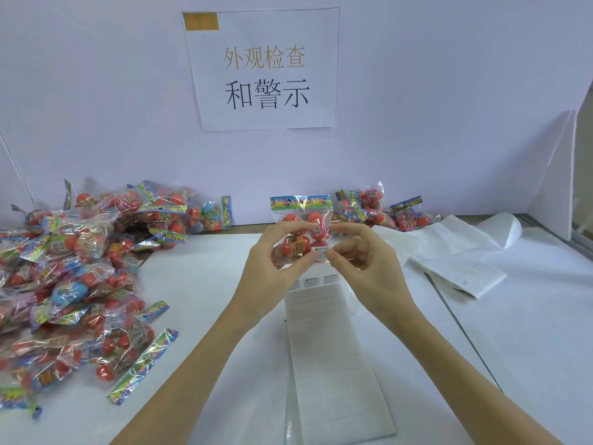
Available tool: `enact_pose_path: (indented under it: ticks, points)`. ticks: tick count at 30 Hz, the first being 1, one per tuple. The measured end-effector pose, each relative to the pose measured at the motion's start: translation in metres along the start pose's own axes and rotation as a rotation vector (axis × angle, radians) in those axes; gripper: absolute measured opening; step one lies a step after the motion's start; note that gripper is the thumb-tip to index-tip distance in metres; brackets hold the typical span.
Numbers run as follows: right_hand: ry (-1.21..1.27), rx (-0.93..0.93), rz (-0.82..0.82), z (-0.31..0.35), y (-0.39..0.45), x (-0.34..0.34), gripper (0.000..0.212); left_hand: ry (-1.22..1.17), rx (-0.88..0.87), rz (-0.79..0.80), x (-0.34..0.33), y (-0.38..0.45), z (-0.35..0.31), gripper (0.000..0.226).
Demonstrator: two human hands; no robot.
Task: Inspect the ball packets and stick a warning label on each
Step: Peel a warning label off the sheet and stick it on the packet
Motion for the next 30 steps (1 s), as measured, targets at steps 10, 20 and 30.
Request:
enact_pose_path:
  ticks: [10, 20, 30]
  points:
    - [-0.108, -0.085, -0.092, -0.005, 0.002, 0.011, 0.015, -0.053, 0.0, -0.05, 0.003, 0.001, 0.002, 0.035]
    - [0.196, -0.206, 0.105, -0.011, 0.0, -0.004, 0.026, -0.174, 0.002, 0.034, -0.005, -0.001, -0.004, 0.047]
    - [0.403, -0.293, 0.207, -0.009, -0.003, -0.011, 0.036, -0.183, -0.004, 0.026, 0.0, 0.0, -0.007, 0.059]
Point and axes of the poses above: each hand's wrist, its own y-axis towards the middle knuckle, its own x-axis out of the back of the hand, z = x × y, the point moved 7 cm from there along y, towards the middle knuckle, and after that the axes turned 1 degree about y, right-handed, at the moved point
